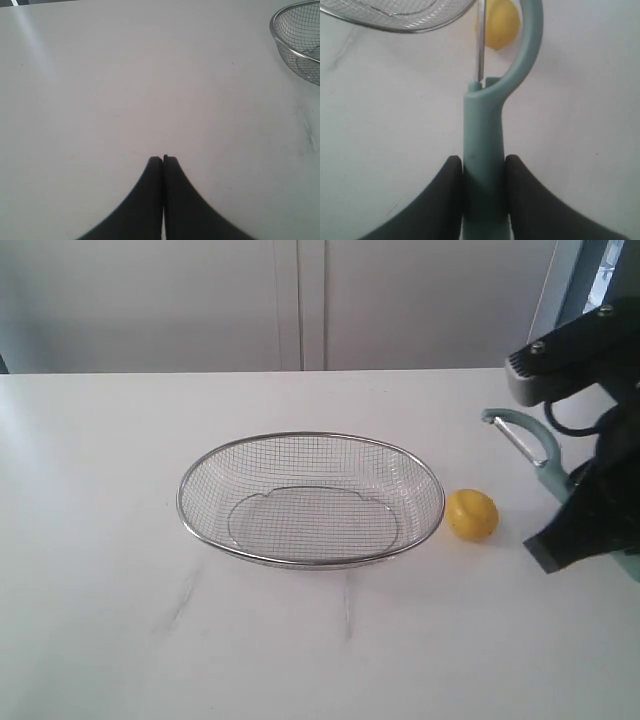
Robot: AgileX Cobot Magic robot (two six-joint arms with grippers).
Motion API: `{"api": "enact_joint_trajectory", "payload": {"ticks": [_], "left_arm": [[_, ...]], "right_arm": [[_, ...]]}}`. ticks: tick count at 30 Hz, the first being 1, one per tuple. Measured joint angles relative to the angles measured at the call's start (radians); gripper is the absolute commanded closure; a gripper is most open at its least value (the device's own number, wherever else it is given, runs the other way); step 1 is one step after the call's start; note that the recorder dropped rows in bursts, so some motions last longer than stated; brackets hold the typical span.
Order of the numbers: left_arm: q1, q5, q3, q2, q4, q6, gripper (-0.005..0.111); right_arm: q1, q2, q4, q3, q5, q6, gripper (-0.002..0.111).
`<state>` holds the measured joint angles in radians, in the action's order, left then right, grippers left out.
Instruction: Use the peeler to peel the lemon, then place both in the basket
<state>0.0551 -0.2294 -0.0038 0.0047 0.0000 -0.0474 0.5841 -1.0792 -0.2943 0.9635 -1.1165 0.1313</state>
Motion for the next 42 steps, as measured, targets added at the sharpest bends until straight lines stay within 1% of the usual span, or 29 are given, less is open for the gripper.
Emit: {"api": "enact_joint_trajectory", "payload": {"ticks": [7, 13, 16, 20, 26, 29, 42], "left_arm": [[0.0, 0.0, 0.0, 0.0, 0.0, 0.002, 0.107], [0.0, 0.0, 0.0, 0.0, 0.0, 0.002, 0.107], [0.0, 0.0, 0.0, 0.0, 0.0, 0.002, 0.107], [0.0, 0.0, 0.0, 0.0, 0.0, 0.002, 0.107], [0.0, 0.0, 0.0, 0.0, 0.0, 0.002, 0.107], [0.0, 0.0, 0.0, 0.0, 0.0, 0.002, 0.107], [0.0, 0.0, 0.0, 0.0, 0.0, 0.002, 0.107]], "right_arm": [[-0.101, 0.103, -0.018, -0.019, -0.013, -0.02, 0.108], [-0.214, 0.11, 0.006, -0.019, 0.009, -0.115, 0.108], [-0.281, 0.092, 0.05, -0.019, 0.033, -0.177, 0.108], [-0.375, 0.042, 0.159, -0.019, 0.07, -0.269, 0.108], [-0.467, -0.024, 0.294, -0.019, 0.105, -0.344, 0.108], [-0.482, -0.031, 0.316, -0.019, 0.106, -0.341, 0.108], [-0.484, -0.017, 0.335, -0.019, 0.106, -0.315, 0.108]]}}
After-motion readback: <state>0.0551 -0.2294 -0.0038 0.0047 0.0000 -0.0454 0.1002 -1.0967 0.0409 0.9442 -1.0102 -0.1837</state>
